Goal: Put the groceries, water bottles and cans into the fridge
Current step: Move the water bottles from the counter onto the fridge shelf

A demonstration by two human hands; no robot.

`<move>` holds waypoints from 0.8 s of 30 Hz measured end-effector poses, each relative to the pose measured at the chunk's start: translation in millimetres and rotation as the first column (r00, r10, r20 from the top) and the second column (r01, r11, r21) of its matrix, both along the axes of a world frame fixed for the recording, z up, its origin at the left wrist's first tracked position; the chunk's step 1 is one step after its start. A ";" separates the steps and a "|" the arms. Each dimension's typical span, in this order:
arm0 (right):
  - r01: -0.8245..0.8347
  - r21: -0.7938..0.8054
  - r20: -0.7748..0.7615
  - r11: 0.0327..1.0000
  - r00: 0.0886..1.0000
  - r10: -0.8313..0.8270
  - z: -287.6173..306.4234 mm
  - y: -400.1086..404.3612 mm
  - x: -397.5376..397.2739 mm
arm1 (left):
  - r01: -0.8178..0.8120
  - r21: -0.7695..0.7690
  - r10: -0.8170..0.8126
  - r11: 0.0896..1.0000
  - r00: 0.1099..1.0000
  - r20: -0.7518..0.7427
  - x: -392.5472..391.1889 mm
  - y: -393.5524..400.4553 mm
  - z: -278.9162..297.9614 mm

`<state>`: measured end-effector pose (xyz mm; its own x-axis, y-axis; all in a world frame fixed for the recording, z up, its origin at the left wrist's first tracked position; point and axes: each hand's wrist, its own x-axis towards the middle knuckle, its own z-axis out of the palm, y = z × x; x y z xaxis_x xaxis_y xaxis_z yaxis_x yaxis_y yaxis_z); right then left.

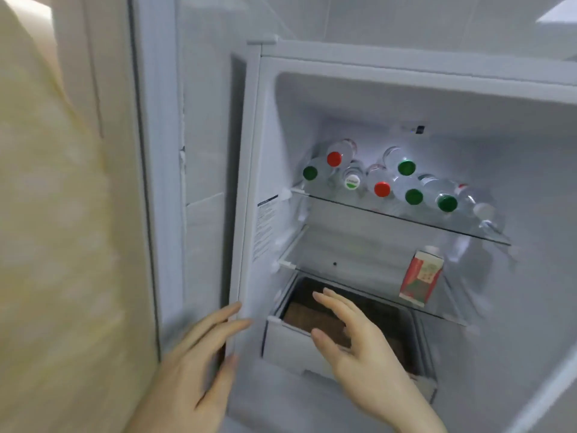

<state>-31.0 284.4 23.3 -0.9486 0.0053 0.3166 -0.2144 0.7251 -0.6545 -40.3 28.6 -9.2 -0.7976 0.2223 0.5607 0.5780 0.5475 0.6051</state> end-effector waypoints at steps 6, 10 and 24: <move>-0.394 0.086 0.287 0.915 0.889 0.356 -26.7 -43.3 29.8 | -0.310 -0.140 0.323 0.940 0.943 0.081 116.9 -64.4 -38.3; -0.602 0.118 0.393 0.790 0.759 0.519 -42.7 -82.4 57.6 | -0.523 -0.207 0.552 0.827 0.826 0.115 202.6 -90.3 -61.8; -0.990 0.134 0.548 -0.039 0.041 0.836 -72.8 -305.6 230.8 | -0.847 -0.504 0.986 0.169 0.147 0.083 539.0 -148.8 -112.5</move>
<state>199.8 -21.2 -49.5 -0.0022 -0.9663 -0.2575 -0.8141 0.1513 -0.5606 498.7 -120.2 -121.7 -0.5924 -0.7462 0.3039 -0.6877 0.6648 0.2919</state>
